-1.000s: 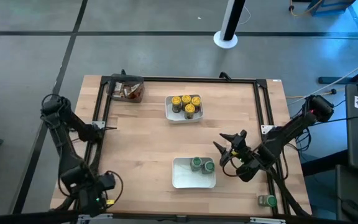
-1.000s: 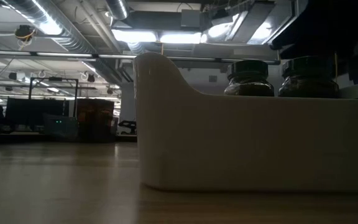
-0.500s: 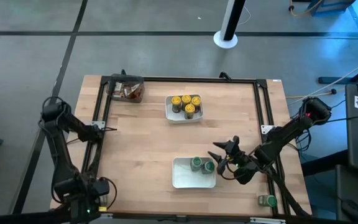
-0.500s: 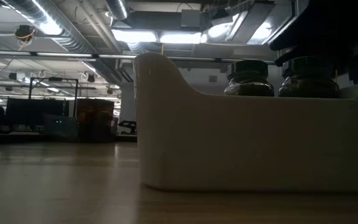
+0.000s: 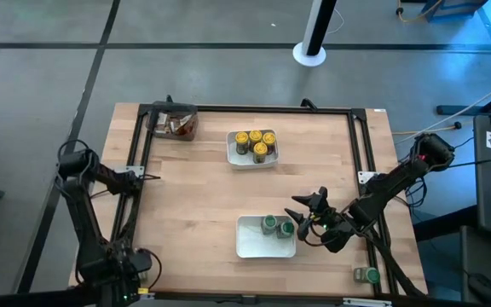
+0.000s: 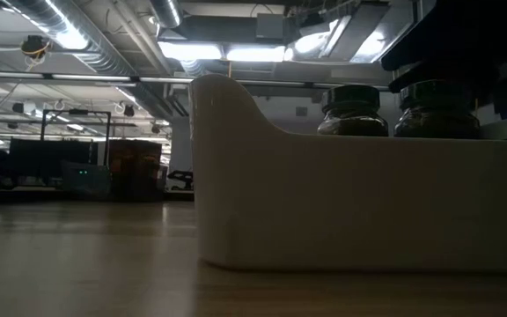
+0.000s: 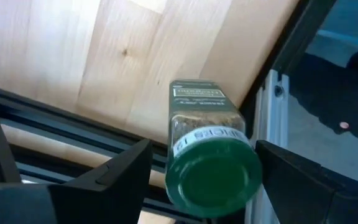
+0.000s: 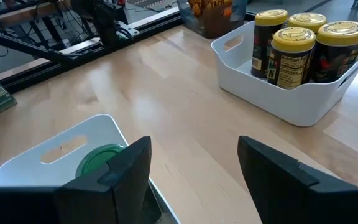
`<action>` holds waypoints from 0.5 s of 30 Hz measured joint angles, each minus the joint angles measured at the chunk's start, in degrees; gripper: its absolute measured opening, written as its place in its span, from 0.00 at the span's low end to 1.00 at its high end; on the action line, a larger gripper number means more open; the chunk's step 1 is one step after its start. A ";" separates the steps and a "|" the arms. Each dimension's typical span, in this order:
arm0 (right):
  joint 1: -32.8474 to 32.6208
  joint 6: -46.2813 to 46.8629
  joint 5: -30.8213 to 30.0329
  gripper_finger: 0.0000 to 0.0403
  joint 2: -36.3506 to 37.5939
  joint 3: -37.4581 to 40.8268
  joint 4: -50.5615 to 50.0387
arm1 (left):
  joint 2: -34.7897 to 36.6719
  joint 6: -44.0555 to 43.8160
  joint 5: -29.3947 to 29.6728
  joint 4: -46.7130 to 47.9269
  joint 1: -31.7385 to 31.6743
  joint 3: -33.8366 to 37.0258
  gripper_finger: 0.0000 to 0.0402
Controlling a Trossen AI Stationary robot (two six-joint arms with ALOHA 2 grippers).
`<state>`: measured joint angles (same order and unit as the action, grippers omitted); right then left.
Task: Sort spices by type
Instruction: Put the seasoning bottle into the bottom white bin
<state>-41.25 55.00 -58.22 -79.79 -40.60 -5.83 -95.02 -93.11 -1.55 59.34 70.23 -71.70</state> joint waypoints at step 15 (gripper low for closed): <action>0.01 0.00 0.02 0.60 0.00 0.00 -0.02 | -2.47 0.77 -2.55 -0.30 0.06 0.00 0.46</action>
<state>-41.24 55.00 -58.19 -79.79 -40.60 -5.85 -97.49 -92.34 -4.10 59.04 70.28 -71.70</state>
